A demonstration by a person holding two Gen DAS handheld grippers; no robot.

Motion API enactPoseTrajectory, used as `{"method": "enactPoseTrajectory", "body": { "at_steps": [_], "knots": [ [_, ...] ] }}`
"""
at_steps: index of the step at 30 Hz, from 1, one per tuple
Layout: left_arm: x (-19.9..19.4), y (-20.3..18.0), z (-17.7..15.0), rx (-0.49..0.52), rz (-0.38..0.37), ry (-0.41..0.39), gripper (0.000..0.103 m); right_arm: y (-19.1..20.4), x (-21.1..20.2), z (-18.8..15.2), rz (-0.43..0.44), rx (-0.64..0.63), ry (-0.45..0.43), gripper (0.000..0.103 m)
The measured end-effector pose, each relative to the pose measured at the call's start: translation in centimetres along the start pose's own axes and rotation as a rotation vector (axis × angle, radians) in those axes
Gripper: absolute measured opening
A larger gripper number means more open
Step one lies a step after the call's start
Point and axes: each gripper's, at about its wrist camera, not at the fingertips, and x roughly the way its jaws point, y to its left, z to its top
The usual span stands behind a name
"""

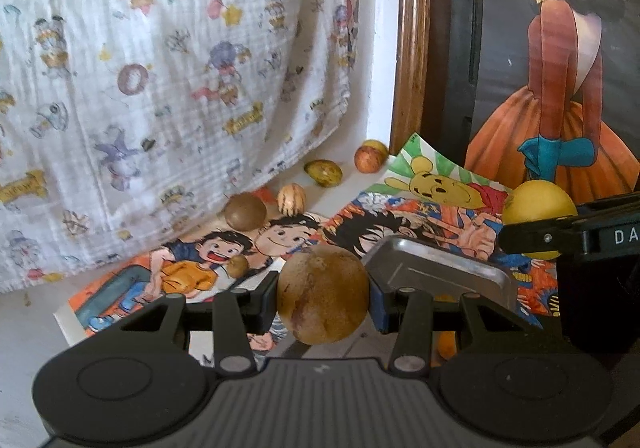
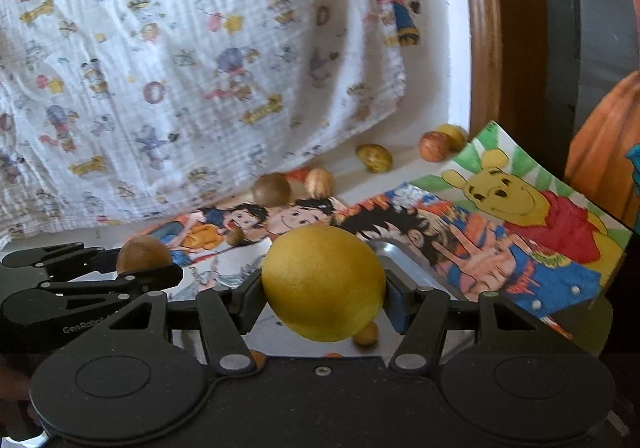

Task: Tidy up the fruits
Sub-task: 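Carry the brown and yellow fruits into the metal tray and open both tools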

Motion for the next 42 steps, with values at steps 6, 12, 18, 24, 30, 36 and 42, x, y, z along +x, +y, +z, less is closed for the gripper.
{"method": "enactPoseTrajectory", "body": {
  "at_steps": [6,12,18,24,30,36,42],
  "knots": [
    [2.7,-0.7,-0.6,0.011,-0.019,0.034,0.049,-1.7,0.9,-0.5,-0.025,0.019,0.014,0.062],
    [4.7,-1.2,-0.8,0.022,-0.038,0.042,0.049,-3.3,2.4,-0.9,-0.036,0.053,0.031,0.062],
    [6.9,-1.3,-0.9,0.024,-0.048,0.064,0.049,-4.4,4.2,-1.2,-0.042,0.072,0.051,0.062],
    [8.6,-1.4,-0.7,0.022,-0.056,0.077,0.049,-5.0,5.4,-1.0,-0.054,0.07,0.057,0.062],
    [10.0,-2.3,-0.6,0.051,-0.067,0.089,0.049,-6.0,6.8,-1.1,-0.078,0.073,0.061,0.062],
    [11.3,-2.8,-0.9,0.07,-0.076,0.121,0.049,-6.6,8.6,-1.7,-0.102,0.067,0.077,0.062],
    [12.4,-3.1,-1.3,0.091,-0.072,0.161,0.049,-7.4,10.8,-2.7,-0.128,0.083,0.106,0.062]
  ]
}}
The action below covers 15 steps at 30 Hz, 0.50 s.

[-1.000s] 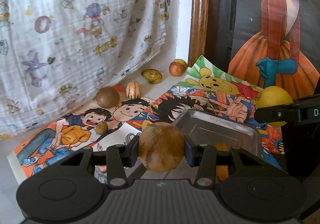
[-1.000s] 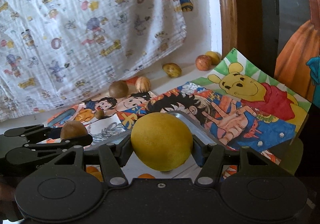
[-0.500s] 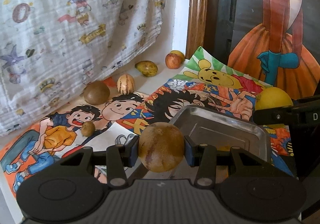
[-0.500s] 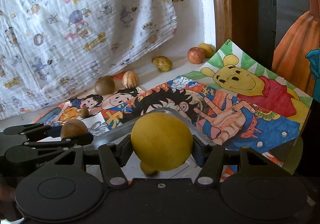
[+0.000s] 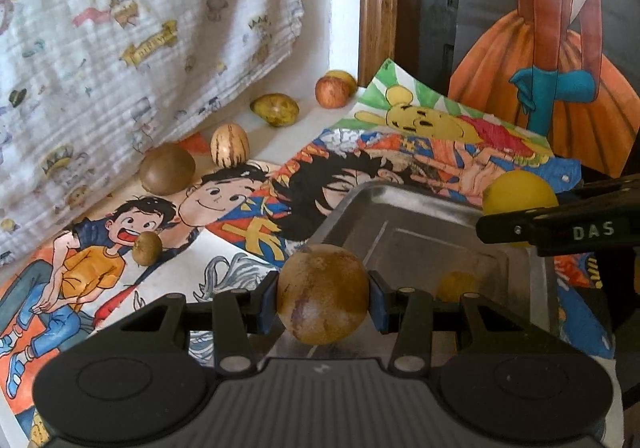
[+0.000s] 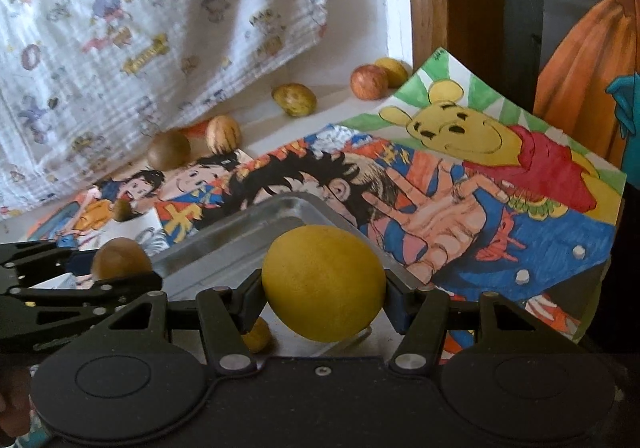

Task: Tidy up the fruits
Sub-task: 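Carry the brown and yellow fruits into the metal tray and open both tools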

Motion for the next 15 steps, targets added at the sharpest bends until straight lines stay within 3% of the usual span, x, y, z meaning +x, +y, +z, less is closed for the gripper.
{"method": "enactPoseTrajectory", "body": {
  "at_steps": [10,15],
  "knots": [
    [1.8,-0.6,-1.2,0.033,-0.008,0.084,0.05,0.3,2.3,-1.3,-0.033,-0.023,0.035,0.062],
    [1.8,-0.8,-1.6,0.04,-0.001,0.077,0.05,0.5,2.7,-2.0,-0.04,-0.038,0.041,0.062]
  ]
}}
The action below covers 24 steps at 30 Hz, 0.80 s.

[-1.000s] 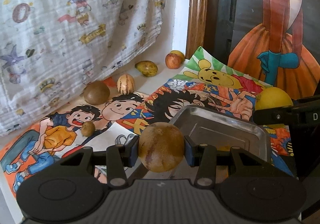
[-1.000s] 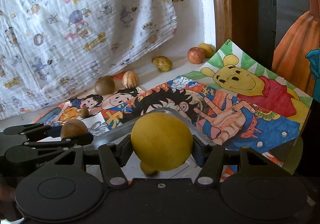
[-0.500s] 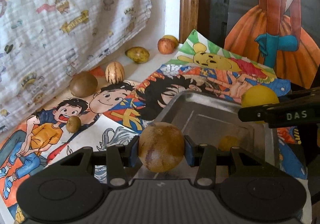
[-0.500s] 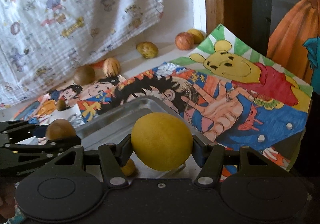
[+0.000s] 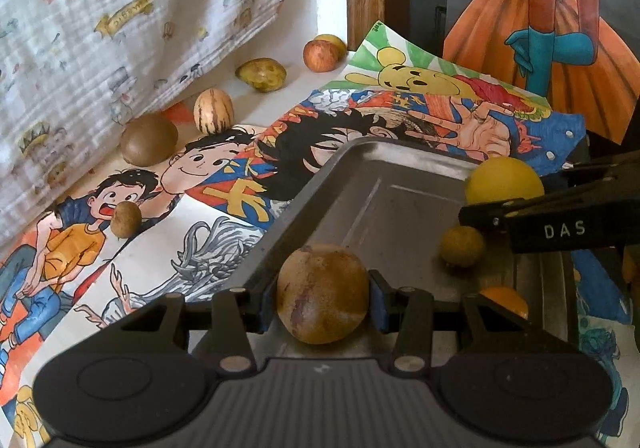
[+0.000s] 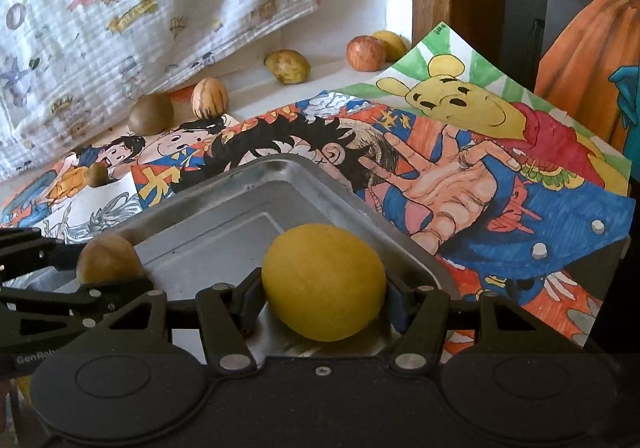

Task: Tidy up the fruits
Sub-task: 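Carry the brown and yellow fruits into the metal tray and open both tools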

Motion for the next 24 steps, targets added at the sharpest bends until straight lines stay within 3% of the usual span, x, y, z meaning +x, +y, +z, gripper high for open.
{"method": "enactPoseTrajectory", "body": {
  "at_steps": [16,24],
  "knots": [
    [-0.5,-0.5,-0.2,0.032,0.021,-0.014,0.053,0.0,-0.6,0.3,0.008,0.009,-0.015,0.064],
    [-1.4,-0.8,-0.1,0.047,0.034,-0.044,0.066,-0.4,-2.8,1.3,0.021,0.047,-0.066,0.067]
  ]
}}
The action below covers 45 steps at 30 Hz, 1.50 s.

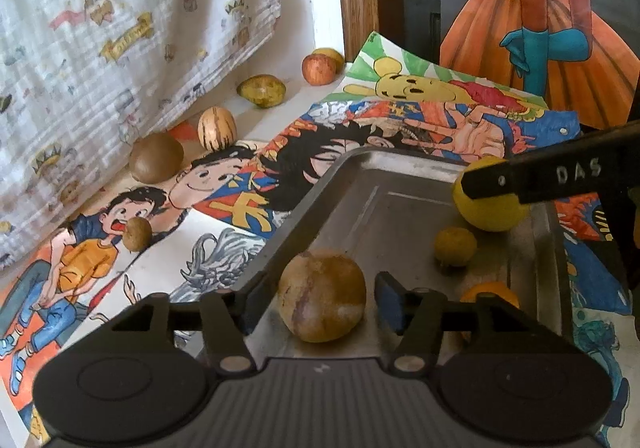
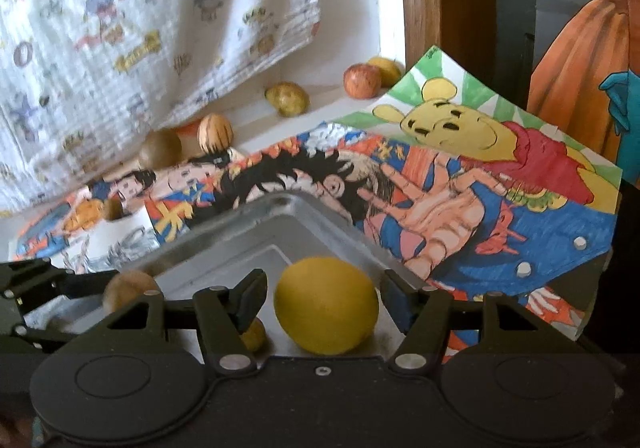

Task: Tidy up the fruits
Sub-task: 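Withdraw both open tools from the tray toward the fruit pile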

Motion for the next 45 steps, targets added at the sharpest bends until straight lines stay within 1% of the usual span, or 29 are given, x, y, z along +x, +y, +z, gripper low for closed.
{"method": "enactPoseTrajectory", "body": {
  "at_steps": [2,3,4,5,6,7,8,10,18,24,29,36,40,45],
  "knots": [
    [-0.5,-0.1,0.1,0.001,0.004,-0.013,0.075,0.2,-0.7,0.3,0.003,-0.001,-0.017,0.071],
    [-0.8,0.0,0.2,-0.001,0.005,-0.021,0.078,0.4,-1.1,0.5,0.004,-0.002,-0.026,0.077],
    [-1.2,0.0,0.2,-0.003,0.005,-0.033,0.083,0.5,-1.6,0.7,0.003,-0.001,-0.04,0.084],
    [-1.6,0.1,0.3,-0.005,0.005,-0.044,0.087,0.6,-2.0,0.8,0.001,0.003,-0.054,0.088],
    [-2.0,0.1,0.4,-0.007,0.002,-0.056,0.088,0.7,-2.5,0.9,0.002,0.007,-0.067,0.095],
    [-2.6,0.2,0.5,-0.009,0.0,-0.069,0.091,0.8,-2.9,1.1,0.006,0.012,-0.078,0.099],
    [-3.0,0.3,0.6,-0.011,0.003,-0.08,0.096,0.9,-3.4,1.2,0.015,0.015,-0.091,0.1],
    [-4.2,0.6,0.6,-0.02,0.011,-0.11,0.101,1.3,-4.3,1.4,0.031,0.021,-0.104,0.102],
    [-8.4,3.1,0.4,-0.103,0.059,-0.183,0.102,3.8,-8.5,1.9,0.107,0.049,-0.171,0.102],
    [-12.0,6.0,-0.8,-0.169,0.127,-0.225,0.102,6.8,-11.5,1.7,0.167,0.003,-0.202,0.102],
    [-14.1,8.8,-2.0,-0.222,0.178,-0.237,0.102,9.2,-12.8,1.5,0.205,-0.031,-0.213,0.102],
    [-16.9,11.5,-3.1,-0.276,0.227,-0.274,0.102,11.7,-14.1,1.6,0.234,-0.069,-0.227,0.102],
    [-18.2,12.0,-3.4,-0.287,0.238,-0.292,0.102,12.6,-14.9,1.6,0.242,-0.083,-0.236,0.102],
    [-18.6,11.8,-3.1,-0.293,0.247,-0.296,0.102,13.1,-16.0,1.8,0.241,-0.101,-0.254,0.102]
  ]
}}
